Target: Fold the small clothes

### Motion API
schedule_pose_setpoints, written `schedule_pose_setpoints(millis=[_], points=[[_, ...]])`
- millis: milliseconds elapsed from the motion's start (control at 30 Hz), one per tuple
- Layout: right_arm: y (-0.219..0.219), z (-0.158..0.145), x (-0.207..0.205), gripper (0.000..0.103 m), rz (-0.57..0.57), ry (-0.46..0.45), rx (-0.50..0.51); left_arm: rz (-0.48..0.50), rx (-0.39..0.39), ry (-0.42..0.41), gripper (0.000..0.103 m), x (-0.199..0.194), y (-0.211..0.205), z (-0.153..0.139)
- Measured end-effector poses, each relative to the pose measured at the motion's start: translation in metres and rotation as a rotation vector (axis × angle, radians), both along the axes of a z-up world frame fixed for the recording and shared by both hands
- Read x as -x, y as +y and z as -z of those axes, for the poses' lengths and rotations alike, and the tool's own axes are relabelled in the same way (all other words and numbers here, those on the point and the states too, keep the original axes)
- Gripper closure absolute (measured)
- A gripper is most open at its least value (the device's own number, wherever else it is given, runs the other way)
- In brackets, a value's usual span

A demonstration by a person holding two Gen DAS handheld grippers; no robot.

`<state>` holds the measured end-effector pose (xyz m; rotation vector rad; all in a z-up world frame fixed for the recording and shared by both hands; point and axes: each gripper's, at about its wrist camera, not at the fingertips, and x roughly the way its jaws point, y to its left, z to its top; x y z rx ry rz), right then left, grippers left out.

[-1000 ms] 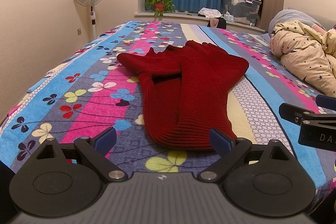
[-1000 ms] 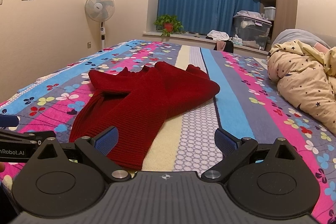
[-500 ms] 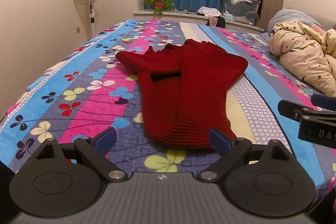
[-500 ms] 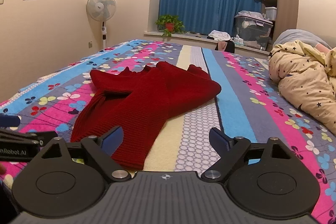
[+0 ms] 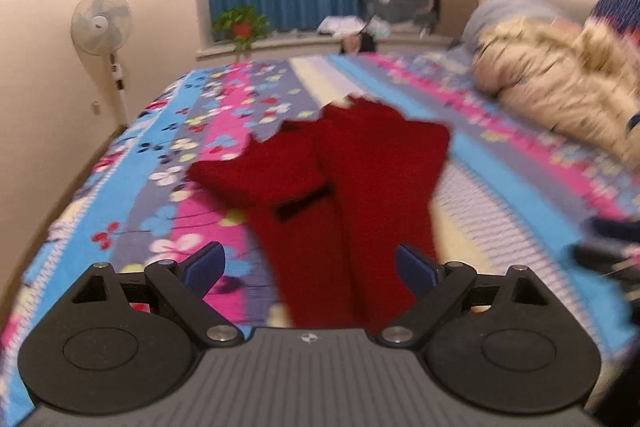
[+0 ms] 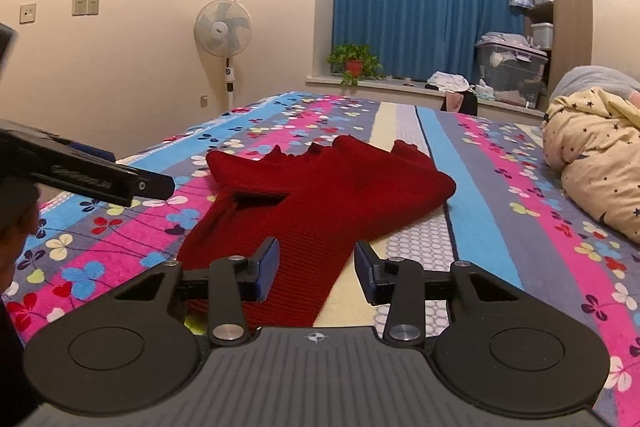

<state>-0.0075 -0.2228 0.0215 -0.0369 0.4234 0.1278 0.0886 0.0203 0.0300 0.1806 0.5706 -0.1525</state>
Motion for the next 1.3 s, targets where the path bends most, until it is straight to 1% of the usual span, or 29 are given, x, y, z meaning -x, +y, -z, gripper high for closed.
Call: schedule_pose_setpoints(millis=[33, 67, 100, 133, 167, 233, 267, 300, 400, 533, 567, 600, 633, 667, 733, 867, 967, 1033, 1133, 1200, 1300], points=[[-0.001, 0.001, -0.002, 0.059, 0.009, 0.004, -0.004, -0.032, -0.041, 0.007, 0.008, -0.008, 0.002, 0.009], [-0.002, 0.001, -0.003, 0.059, 0.015, 0.007, -0.003, -0.072, -0.078, 0.033, 0.010, -0.016, 0.006, 0.021], [-0.003, 0.002, -0.005, 0.059, 0.022, 0.011, 0.000, -0.113, -0.109, 0.087, 0.016, -0.024, 0.007, 0.030], [-0.004, 0.003, -0.007, 0.059, 0.028, 0.018, 0.000, -0.151, -0.125, 0.146, 0.019, -0.031, 0.010, 0.038], [-0.004, 0.005, -0.009, 0.059, 0.031, 0.028, -0.002, -0.180, -0.118, 0.187, 0.022, -0.037, 0.013, 0.043], [-0.004, 0.008, -0.012, 0.059, 0.030, 0.047, -0.006, -0.213, -0.044, 0.231, 0.022, -0.045, 0.019, 0.046], [-0.003, 0.009, -0.015, 0.059, 0.030, 0.055, -0.003, -0.221, -0.014, 0.235, 0.022, -0.048, 0.020, 0.045], [-0.002, 0.011, -0.018, 0.059, 0.031, 0.063, 0.002, -0.224, -0.005, 0.233, 0.022, -0.050, 0.021, 0.045], [-0.003, 0.013, -0.031, 0.059, 0.046, 0.080, -0.015, -0.236, -0.015, 0.217, 0.022, -0.051, 0.016, 0.046], [-0.012, 0.016, -0.057, 0.059, 0.061, 0.130, -0.074, -0.237, -0.004, 0.238, 0.022, -0.057, 0.013, 0.045], [-0.014, 0.016, -0.065, 0.058, 0.061, 0.141, -0.084, -0.235, -0.003, 0.240, 0.022, -0.060, 0.015, 0.047], [-0.016, 0.016, -0.074, 0.053, 0.066, 0.147, -0.093, -0.235, 0.000, 0.242, 0.022, -0.061, 0.014, 0.048], [-0.019, 0.015, -0.084, 0.047, 0.067, 0.149, -0.103, -0.235, 0.002, 0.244, 0.022, -0.062, 0.015, 0.049], [-0.021, 0.015, -0.093, 0.045, 0.065, 0.150, -0.113, -0.238, 0.003, 0.250, 0.022, -0.063, 0.015, 0.049], [-0.027, 0.015, -0.116, 0.036, 0.072, 0.154, -0.137, -0.247, 0.005, 0.262, 0.022, -0.066, 0.015, 0.052], [-0.032, 0.020, -0.165, 0.030, 0.071, 0.191, -0.202, -0.271, 0.036, 0.290, 0.022, -0.072, 0.020, 0.053], [-0.028, 0.029, -0.207, 0.024, 0.042, 0.236, -0.218, -0.295, 0.031, 0.297, 0.022, -0.076, 0.024, 0.052], [-0.023, 0.036, -0.238, 0.024, 0.045, 0.263, -0.225, -0.314, 0.031, 0.302, 0.022, -0.079, 0.029, 0.052], [-0.017, 0.046, -0.283, 0.024, 0.053, 0.292, -0.258, -0.337, 0.064, 0.316, 0.022, -0.082, 0.037, 0.052], [-0.012, 0.057, -0.316, 0.024, 0.038, 0.351, -0.285, -0.341, 0.076, 0.317, 0.022, -0.083, 0.040, 0.051], [-0.007, 0.069, -0.349, 0.024, 0.084, 0.414, -0.319, -0.340, 0.077, 0.317, 0.022, -0.085, 0.042, 0.050]])
